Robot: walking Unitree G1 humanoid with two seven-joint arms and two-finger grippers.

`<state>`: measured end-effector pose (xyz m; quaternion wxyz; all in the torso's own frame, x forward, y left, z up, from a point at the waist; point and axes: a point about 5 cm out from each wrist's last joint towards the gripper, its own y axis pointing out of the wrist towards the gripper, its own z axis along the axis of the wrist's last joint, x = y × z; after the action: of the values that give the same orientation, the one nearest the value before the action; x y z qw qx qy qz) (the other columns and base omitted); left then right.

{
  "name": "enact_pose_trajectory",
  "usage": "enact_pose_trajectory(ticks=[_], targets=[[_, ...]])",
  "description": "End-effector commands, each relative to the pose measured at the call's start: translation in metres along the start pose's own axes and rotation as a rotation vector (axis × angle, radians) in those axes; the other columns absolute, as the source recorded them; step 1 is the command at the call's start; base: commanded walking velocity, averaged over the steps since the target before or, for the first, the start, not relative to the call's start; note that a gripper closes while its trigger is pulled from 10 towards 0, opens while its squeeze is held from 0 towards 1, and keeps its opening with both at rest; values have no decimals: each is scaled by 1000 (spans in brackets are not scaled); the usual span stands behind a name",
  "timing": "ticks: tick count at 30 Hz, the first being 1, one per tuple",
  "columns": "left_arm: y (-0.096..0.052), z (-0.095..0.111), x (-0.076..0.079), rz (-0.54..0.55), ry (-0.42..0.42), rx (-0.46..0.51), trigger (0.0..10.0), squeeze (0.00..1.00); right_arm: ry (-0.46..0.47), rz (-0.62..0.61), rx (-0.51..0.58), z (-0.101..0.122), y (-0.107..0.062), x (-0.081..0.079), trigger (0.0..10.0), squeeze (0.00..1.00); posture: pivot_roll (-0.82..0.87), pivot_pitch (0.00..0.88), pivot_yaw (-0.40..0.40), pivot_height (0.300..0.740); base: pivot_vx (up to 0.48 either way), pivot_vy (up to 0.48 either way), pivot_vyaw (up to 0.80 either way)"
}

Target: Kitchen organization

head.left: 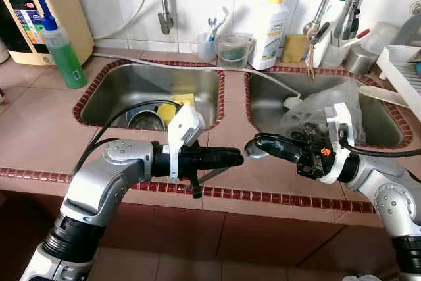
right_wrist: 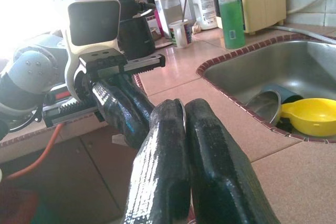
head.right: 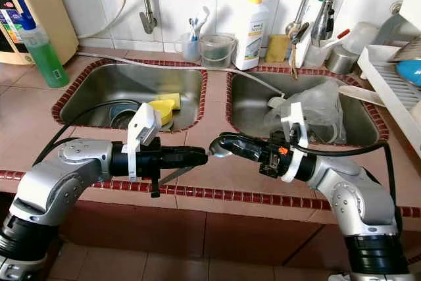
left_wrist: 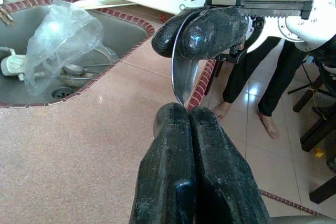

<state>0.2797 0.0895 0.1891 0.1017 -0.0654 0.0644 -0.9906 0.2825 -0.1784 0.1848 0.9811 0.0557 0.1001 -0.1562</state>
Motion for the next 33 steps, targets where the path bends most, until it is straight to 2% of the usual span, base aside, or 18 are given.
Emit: enact_pose_trajectory(ticks=[1, 3, 6, 7, 19, 26, 33], targets=[[3, 4, 5, -26, 37, -8, 10000, 0, -10, -11, -6, 6, -2, 3, 0, 0, 18, 11, -6, 740, 0, 0, 0], [4, 3, 5, -16, 54, -19, 10000, 0, -8, -8, -6, 6, -2, 3, 0, 0, 19, 11, -7, 740, 0, 0, 0], [4, 1, 4, -10, 33, -22, 10000, 0, -7, -5, -7, 6, -2, 3, 0, 0, 18, 11, -8, 740, 0, 0, 0], [4, 2, 4, -18, 10, -9, 10000, 1000, -7, -4, -8, 7, -3, 4, 0, 0, 18, 11, -8, 740, 0, 0, 0], [3, 4, 7, -46, 10, 11, 10000, 1000, -9, -3, -9, 8, -4, 4, 0, 0, 17, 4, -10, 740, 0, 0, 0], [8, 4, 5, -18, 12, 21, 10000, 1000, -2, 9, 4, 7, 0, 2, 0, 0, 18, 0, -15, 740, 0, 0, 0], [14, -5, -1, 85, -4, -14, 10000, 1000, 4, 16, 16, 5, 1, 0, 0, 0, 20, 0, -22, 740, 0, 0, 0]])
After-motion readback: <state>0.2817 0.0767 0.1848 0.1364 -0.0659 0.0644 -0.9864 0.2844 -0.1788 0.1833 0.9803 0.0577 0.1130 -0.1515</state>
